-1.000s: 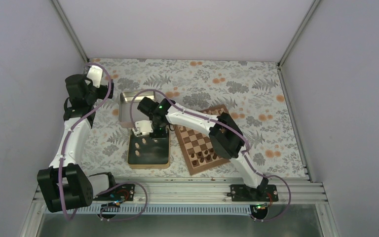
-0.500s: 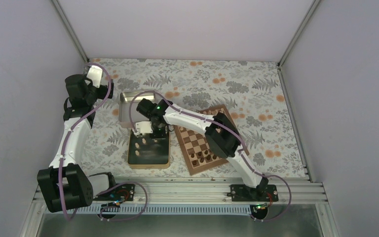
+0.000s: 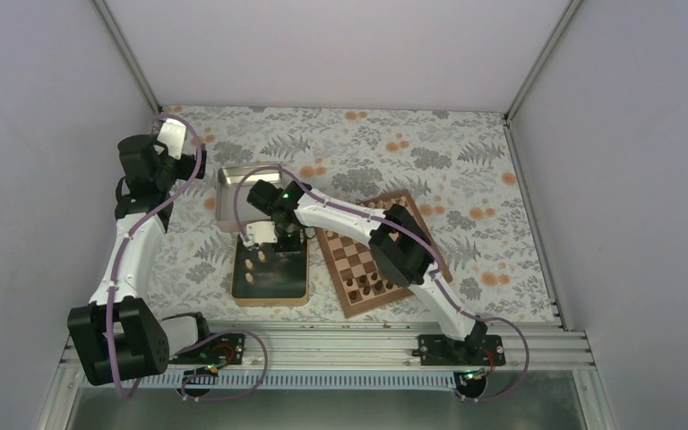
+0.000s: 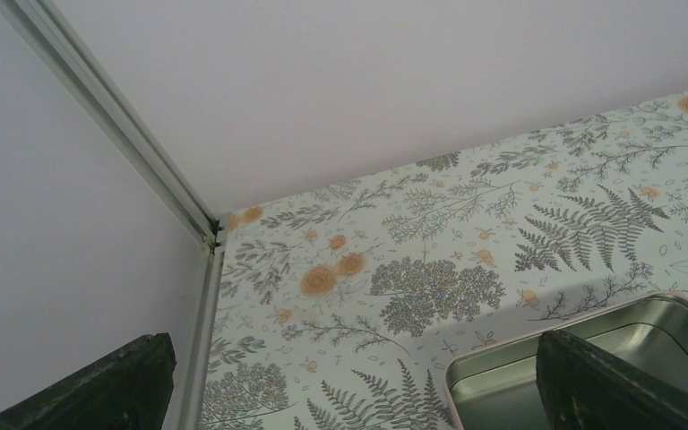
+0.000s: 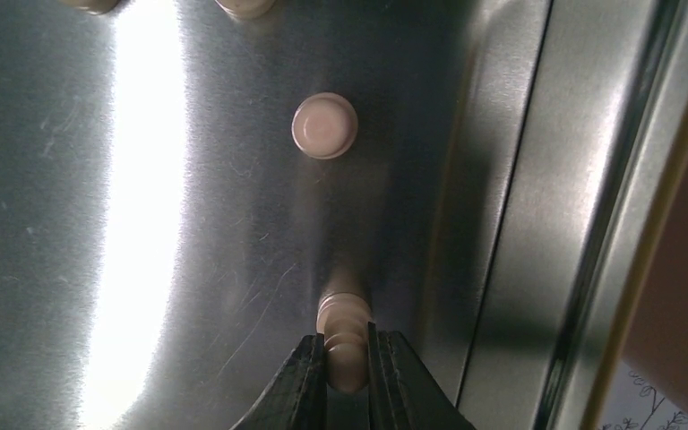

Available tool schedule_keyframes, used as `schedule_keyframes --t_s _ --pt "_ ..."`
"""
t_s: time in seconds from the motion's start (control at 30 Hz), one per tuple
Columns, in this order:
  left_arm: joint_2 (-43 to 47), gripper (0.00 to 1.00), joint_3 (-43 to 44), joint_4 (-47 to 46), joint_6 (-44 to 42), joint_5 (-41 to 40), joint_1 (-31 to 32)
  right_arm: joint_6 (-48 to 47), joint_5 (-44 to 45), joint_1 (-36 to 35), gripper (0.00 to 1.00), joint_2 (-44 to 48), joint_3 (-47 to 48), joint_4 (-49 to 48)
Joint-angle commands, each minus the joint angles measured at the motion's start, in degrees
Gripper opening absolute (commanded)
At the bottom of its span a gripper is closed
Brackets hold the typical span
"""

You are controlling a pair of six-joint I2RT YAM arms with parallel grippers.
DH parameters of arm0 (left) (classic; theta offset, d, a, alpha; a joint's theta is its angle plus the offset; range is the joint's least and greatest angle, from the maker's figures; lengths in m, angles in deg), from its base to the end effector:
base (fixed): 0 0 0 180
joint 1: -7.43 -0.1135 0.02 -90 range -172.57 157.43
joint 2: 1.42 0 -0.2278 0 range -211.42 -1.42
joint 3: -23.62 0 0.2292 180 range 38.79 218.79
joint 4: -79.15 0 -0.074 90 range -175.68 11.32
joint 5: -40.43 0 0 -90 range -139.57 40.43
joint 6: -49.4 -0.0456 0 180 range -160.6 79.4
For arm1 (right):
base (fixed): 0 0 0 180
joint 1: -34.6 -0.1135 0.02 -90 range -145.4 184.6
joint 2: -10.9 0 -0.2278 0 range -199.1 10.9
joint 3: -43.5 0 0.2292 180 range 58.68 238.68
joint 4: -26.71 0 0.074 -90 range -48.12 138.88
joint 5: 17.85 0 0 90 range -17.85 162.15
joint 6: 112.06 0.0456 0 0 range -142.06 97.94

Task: Set up the chess pieces on the board
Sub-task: Pick up the chess piece from the storage box, then place the chess piece on the chessboard.

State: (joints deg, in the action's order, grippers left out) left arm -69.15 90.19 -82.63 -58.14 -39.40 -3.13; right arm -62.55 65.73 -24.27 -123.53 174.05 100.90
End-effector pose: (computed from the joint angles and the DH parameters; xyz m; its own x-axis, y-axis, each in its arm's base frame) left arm 0.2718 0.0425 0.2802 -0.3161 0.2428 -0.9171 0.0824 0.9701 0.2284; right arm 0.2194 0.3731 0.1439 0.1754 -0.9577 -0.2282 -0.9844 -0.1681 -0.0510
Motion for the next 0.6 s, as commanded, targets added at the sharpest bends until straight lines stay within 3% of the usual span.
schedule_keyframes --t_s 0.0,0.3,0.57 --pt "0.58 1.00 -0.26 -0.95 -0.13 1.30 -0.42 -0.03 0.67 -0.57 0.09 0.77 1.08 0.99" --pt "0.80 1.00 -0.16 -0.85 -0.13 1.21 -0.42 1.31 0.47 2.02 0.07 12.28 -2.90 5.23" --pt "0.59 1.00 0.00 -0.79 -0.16 1.51 -0.40 1.57 -1.18 14.39 0.07 27.17 -15.01 6.09"
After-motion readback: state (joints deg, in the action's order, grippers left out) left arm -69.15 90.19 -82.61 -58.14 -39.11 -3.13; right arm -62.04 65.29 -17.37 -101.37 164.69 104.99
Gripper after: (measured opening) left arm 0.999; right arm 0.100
